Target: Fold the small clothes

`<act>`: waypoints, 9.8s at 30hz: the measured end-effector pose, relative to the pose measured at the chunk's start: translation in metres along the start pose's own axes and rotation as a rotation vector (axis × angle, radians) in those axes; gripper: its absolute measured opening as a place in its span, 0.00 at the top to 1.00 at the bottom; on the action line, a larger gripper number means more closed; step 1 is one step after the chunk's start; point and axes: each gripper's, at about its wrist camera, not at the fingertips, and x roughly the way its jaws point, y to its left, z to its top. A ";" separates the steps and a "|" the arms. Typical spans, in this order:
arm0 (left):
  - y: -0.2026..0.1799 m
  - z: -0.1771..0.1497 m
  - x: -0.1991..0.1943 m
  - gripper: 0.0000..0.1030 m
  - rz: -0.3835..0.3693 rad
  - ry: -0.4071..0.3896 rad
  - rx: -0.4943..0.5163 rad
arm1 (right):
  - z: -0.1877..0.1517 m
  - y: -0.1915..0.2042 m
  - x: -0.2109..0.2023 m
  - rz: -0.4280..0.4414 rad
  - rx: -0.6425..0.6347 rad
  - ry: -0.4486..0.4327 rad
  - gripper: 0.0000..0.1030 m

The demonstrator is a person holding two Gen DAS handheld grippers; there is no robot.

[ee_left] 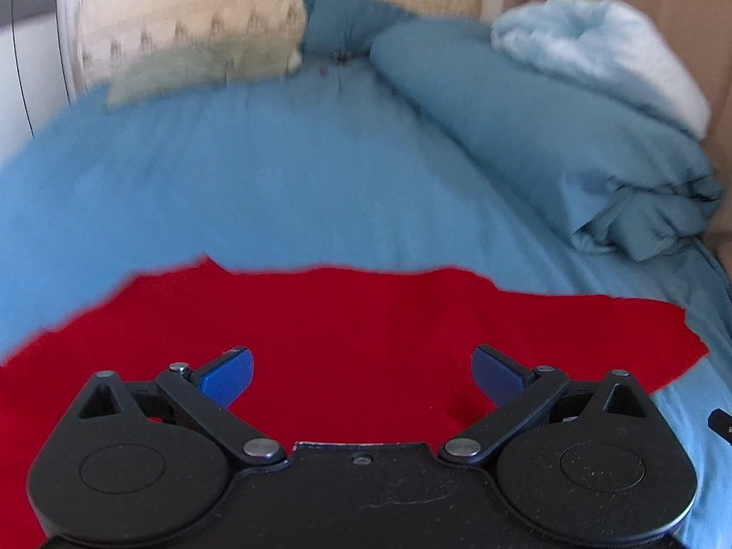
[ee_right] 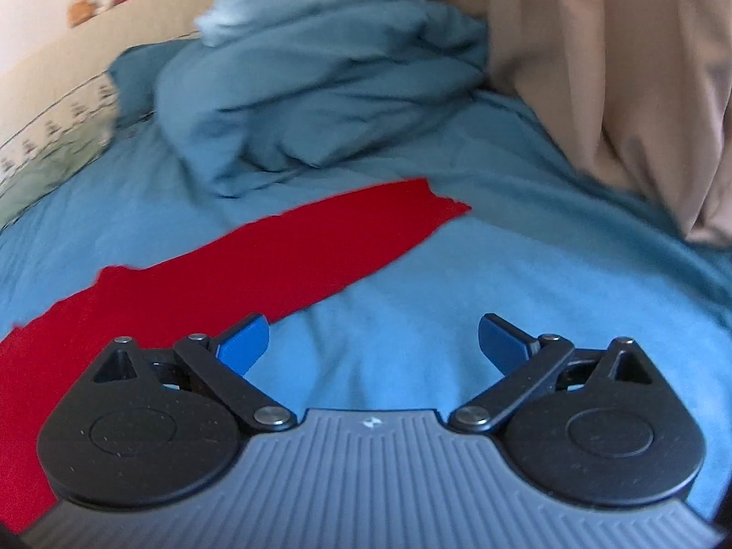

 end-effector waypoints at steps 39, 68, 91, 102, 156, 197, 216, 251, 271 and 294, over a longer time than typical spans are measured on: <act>0.130 0.059 -0.003 0.00 0.132 0.096 -0.087 | 0.098 0.242 0.002 0.424 -0.237 -0.134 0.79; 0.166 0.005 0.034 0.01 0.050 0.120 -0.209 | -0.104 0.302 0.003 0.491 -0.784 0.040 0.09; 0.163 -0.031 0.044 0.46 0.118 0.086 -0.321 | -0.088 0.222 0.040 0.284 -0.557 0.152 0.08; 0.177 -0.023 0.040 0.17 0.045 0.086 -0.516 | -0.092 0.222 0.041 0.276 -0.501 0.168 0.08; 0.245 -0.064 -0.037 0.41 0.205 -0.061 -0.192 | -0.078 0.272 0.069 0.461 -0.575 0.203 0.03; 0.361 -0.100 -0.225 0.02 0.257 -0.115 -0.456 | -0.089 0.421 -0.093 0.523 -0.635 0.137 0.00; 0.581 -0.211 -0.217 0.45 0.445 -0.104 -0.829 | -0.231 0.487 -0.150 0.471 -0.634 0.215 0.00; 0.144 -0.011 -0.054 0.94 0.041 -0.126 -0.040 | -0.042 0.292 -0.029 0.389 -0.416 0.076 0.00; 0.158 -0.087 -0.074 0.15 0.258 0.000 -0.071 | -0.065 0.335 0.016 0.624 -0.585 0.223 0.00; 0.276 -0.134 -0.086 0.14 0.369 0.062 -0.166 | -0.121 0.361 0.053 0.521 -0.350 0.232 0.17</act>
